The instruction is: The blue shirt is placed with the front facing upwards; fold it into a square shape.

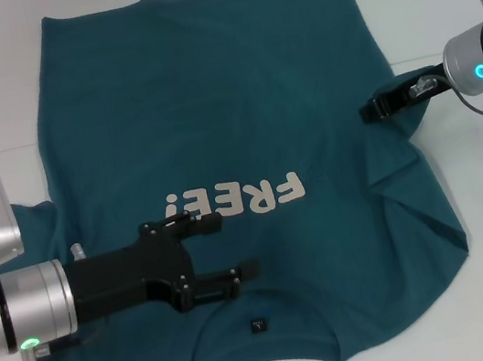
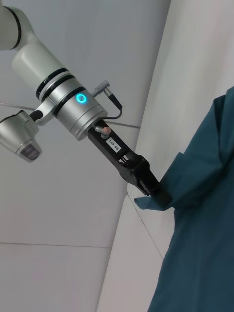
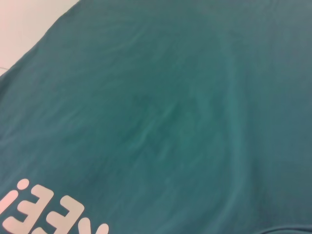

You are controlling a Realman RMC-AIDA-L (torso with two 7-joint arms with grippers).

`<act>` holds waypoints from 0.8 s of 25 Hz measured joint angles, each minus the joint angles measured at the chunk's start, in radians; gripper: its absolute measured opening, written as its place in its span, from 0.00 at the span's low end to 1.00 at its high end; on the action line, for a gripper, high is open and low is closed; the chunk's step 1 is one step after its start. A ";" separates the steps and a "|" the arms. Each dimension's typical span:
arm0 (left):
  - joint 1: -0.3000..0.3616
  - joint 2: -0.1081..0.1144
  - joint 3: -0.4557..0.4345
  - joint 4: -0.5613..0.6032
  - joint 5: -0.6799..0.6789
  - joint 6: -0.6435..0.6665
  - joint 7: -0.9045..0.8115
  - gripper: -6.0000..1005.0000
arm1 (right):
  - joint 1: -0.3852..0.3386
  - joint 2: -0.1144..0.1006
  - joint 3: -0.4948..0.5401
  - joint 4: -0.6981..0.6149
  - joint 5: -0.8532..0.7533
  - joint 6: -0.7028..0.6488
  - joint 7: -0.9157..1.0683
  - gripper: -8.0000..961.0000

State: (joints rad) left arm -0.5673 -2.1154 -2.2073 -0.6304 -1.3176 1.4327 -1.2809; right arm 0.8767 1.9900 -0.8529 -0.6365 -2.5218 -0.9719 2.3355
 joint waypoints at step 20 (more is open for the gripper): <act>0.005 -0.003 0.002 0.001 0.000 0.000 0.003 0.84 | 0.002 0.032 -0.115 0.076 0.000 0.078 -0.013 0.03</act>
State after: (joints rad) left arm -0.5628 -2.1184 -2.2058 -0.6289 -1.3177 1.4327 -1.2777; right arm 0.8783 2.0220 -0.9675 -0.5604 -2.5218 -0.8943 2.3220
